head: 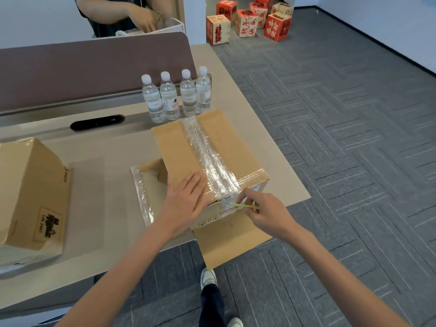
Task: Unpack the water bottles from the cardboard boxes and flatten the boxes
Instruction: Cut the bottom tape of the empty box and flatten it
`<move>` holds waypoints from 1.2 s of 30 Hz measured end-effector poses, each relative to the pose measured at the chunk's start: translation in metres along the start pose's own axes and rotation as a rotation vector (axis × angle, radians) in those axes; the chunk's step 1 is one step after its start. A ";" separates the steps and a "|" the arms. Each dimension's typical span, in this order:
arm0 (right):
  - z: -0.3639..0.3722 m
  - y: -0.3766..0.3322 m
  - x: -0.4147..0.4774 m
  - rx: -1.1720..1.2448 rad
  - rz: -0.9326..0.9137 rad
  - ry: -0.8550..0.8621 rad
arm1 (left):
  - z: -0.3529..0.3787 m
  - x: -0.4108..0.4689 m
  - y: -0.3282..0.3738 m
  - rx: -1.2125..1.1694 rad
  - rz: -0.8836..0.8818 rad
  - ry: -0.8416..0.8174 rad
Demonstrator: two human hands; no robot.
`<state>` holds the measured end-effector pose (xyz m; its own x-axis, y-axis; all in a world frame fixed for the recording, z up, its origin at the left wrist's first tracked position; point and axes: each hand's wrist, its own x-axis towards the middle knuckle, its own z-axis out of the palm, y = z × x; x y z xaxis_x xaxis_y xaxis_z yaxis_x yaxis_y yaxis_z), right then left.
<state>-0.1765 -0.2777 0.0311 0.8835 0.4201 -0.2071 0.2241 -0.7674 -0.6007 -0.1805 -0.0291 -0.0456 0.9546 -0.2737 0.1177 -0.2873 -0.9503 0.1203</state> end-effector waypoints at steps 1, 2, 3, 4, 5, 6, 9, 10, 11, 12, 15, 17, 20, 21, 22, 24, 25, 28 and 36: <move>0.004 0.000 -0.001 -0.012 -0.025 0.019 | 0.000 -0.001 -0.001 0.013 0.025 0.014; 0.008 0.001 -0.002 -0.025 -0.047 0.046 | -0.001 -0.001 -0.003 0.024 0.051 0.021; 0.012 0.001 -0.002 -0.038 -0.066 0.079 | -0.002 0.000 -0.004 0.036 0.082 0.029; 0.016 0.002 -0.002 -0.052 -0.076 0.115 | -0.005 0.001 -0.004 0.046 0.113 0.035; 0.020 0.003 -0.001 -0.066 -0.086 0.150 | -0.006 0.002 -0.005 0.052 0.144 0.045; 0.023 0.003 -0.001 -0.081 -0.096 0.179 | -0.008 0.003 -0.005 0.056 0.172 0.054; 0.031 0.003 0.000 -0.126 -0.125 0.235 | -0.011 0.005 -0.006 0.095 0.232 0.079; 0.033 0.003 0.000 -0.136 -0.134 0.250 | -0.013 0.006 -0.007 0.105 0.244 0.077; 0.035 0.004 0.000 -0.145 -0.145 0.267 | -0.013 0.007 -0.008 0.109 0.253 0.075; 0.036 0.004 0.001 -0.158 -0.153 0.285 | -0.014 0.007 -0.009 0.108 0.257 0.074; 0.043 0.003 0.002 -0.217 -0.160 0.356 | -0.012 0.005 -0.009 0.090 0.240 0.076; 0.049 0.003 0.002 -0.264 -0.163 0.396 | -0.008 0.001 -0.009 0.059 0.214 0.095; 0.054 0.005 0.000 -0.333 -0.172 0.439 | -0.003 -0.004 -0.011 0.013 0.183 0.128; 0.055 0.004 -0.001 -0.351 -0.165 0.453 | -0.002 -0.004 -0.011 0.004 0.176 0.136; 0.056 0.003 -0.001 -0.366 -0.153 0.466 | -0.001 -0.005 -0.011 -0.006 0.170 0.145; 0.060 -0.005 -0.001 -0.393 -0.133 0.502 | 0.001 -0.006 -0.011 -0.034 0.158 0.171; 0.061 -0.009 -0.001 -0.411 -0.130 0.513 | 0.002 -0.006 -0.011 -0.044 0.156 0.178; 0.058 -0.009 -0.003 -0.469 -0.139 0.526 | 0.005 -0.006 -0.012 -0.059 0.154 0.192; 0.057 0.004 -0.003 -0.368 -0.034 0.537 | 0.006 -0.007 -0.012 -0.088 0.126 0.194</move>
<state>-0.2013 -0.2545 -0.0149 0.9347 0.2197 0.2796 0.2975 -0.9138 -0.2765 -0.1835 -0.0165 -0.0534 0.8803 -0.3473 0.3231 -0.4169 -0.8915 0.1775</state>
